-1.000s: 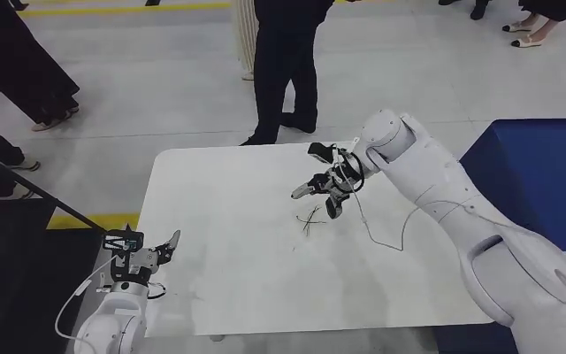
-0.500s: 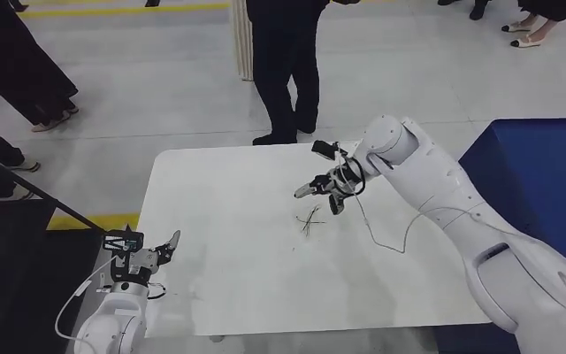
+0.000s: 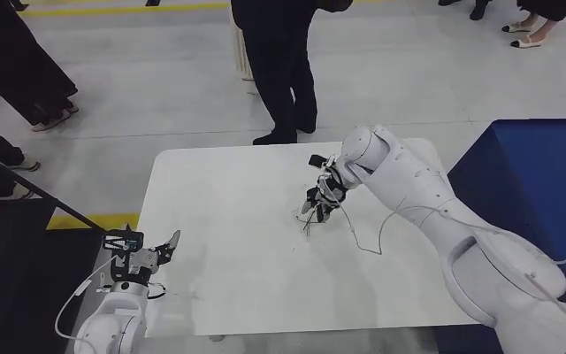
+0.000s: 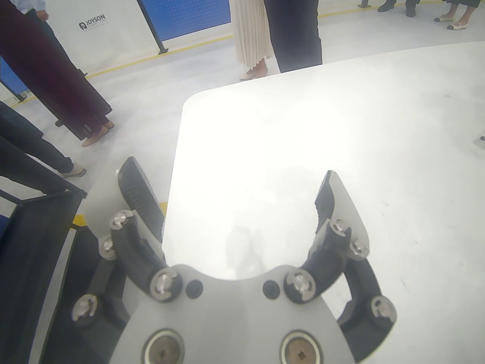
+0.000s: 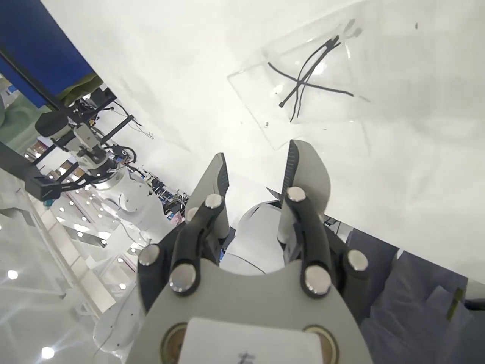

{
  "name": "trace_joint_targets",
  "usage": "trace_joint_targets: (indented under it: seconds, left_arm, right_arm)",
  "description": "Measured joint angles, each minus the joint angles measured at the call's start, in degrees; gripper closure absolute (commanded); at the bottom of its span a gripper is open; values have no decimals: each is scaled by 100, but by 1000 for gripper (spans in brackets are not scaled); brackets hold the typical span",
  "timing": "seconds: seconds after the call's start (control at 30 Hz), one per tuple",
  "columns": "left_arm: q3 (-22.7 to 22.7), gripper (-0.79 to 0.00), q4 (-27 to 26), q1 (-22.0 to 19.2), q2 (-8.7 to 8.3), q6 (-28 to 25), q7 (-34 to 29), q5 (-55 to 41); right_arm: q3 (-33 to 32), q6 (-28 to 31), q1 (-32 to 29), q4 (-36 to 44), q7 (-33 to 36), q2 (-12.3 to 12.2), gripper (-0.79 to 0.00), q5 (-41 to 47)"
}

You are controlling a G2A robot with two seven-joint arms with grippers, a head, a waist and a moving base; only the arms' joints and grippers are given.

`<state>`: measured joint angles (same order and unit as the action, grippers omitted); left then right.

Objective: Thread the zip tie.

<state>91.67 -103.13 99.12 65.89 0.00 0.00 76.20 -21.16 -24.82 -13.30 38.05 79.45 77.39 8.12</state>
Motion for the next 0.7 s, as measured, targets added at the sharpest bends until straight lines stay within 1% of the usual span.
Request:
trace_joint_targets:
  seconds: [0.07, 0.1, 0.13, 0.2, 0.33, 0.37, 0.4, 0.47, 0.53, 0.7]
  left_arm:
    - [0, -785, 0, 0, 0, 0, 0, 0]
    - [0, -785, 0, 0, 0, 0, 0, 0]
    - [0, -785, 0, 0, 0, 0, 0, 0]
    - [0, -785, 0, 0, 0, 0, 0, 0]
    - [0, -785, 0, 0, 0, 0, 0, 0]
    - [0, -785, 0, 0, 0, 0, 0, 0]
    - [0, -785, 0, 0, 0, 0, 0, 0]
    - [0, -785, 0, 0, 0, 0, 0, 0]
    - [0, -785, 0, 0, 0, 0, 0, 0]
    - [0, -785, 0, 0, 0, 0, 0, 0]
  right_arm:
    - [85, 13, 26, -181, 14, 115, -302, 28]
    - [136, 22, 44, -305, 23, 190, -259, 38]
    - [166, 36, 59, -394, 37, 244, -246, 46]
    - [220, 94, 83, -616, 93, 362, -274, 78]
    - [262, 200, 149, -1086, 197, 552, -305, 144]
    - [266, 228, 167, -1180, 213, 589, -296, 143]
    - [263, 283, 184, -1296, 240, 634, -268, 153]
    - [246, 380, 200, -1450, 281, 691, -277, 185]
    - [247, 460, 207, -1588, 300, 751, -256, 168]
    - [294, 560, 177, -1778, 179, 900, -243, 20]
